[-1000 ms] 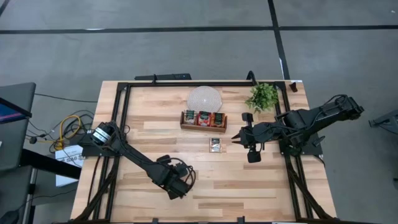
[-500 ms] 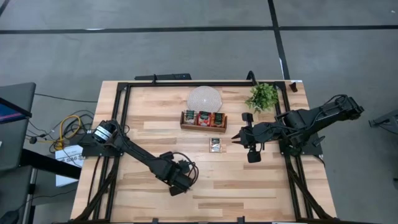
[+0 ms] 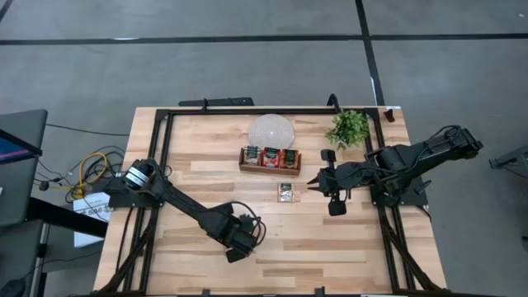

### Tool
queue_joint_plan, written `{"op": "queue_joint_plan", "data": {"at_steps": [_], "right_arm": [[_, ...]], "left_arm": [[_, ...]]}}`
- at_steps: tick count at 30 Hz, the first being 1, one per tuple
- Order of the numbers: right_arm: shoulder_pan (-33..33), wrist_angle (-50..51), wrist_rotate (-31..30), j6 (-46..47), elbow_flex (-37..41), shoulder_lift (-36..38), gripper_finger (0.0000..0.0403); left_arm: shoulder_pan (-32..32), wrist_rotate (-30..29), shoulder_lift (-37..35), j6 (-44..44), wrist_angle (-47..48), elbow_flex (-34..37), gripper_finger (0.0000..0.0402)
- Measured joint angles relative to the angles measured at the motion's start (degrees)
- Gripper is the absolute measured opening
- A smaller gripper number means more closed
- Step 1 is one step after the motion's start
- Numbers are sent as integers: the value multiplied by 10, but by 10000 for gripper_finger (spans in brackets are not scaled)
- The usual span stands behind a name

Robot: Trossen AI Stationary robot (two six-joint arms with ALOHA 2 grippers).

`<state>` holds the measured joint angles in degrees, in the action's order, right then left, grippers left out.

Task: Pick & Place Tea
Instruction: Put the bottom brown tea bag into the left compartment of the wooden organizer

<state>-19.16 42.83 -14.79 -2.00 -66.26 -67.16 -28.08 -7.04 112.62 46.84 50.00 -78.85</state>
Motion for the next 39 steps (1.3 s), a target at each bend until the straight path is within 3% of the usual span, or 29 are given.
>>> {"op": "queue_joint_plan", "data": {"at_steps": [19,23,29,35,39], "right_arm": [[0,0,0,-2,0,0,49],[0,0,0,-2,0,0,49],[0,0,0,-1,0,0,49],[0,0,0,0,0,0,49],[0,0,0,0,0,0,49]], "left_arm": [[1,43,40,-12,5,-2,105],[0,37,40,-8,9,-1,84],[-1,-31,41,9,41,0,10],[0,-95,45,20,109,-7,1],[0,-201,44,21,210,-47,0]]}}
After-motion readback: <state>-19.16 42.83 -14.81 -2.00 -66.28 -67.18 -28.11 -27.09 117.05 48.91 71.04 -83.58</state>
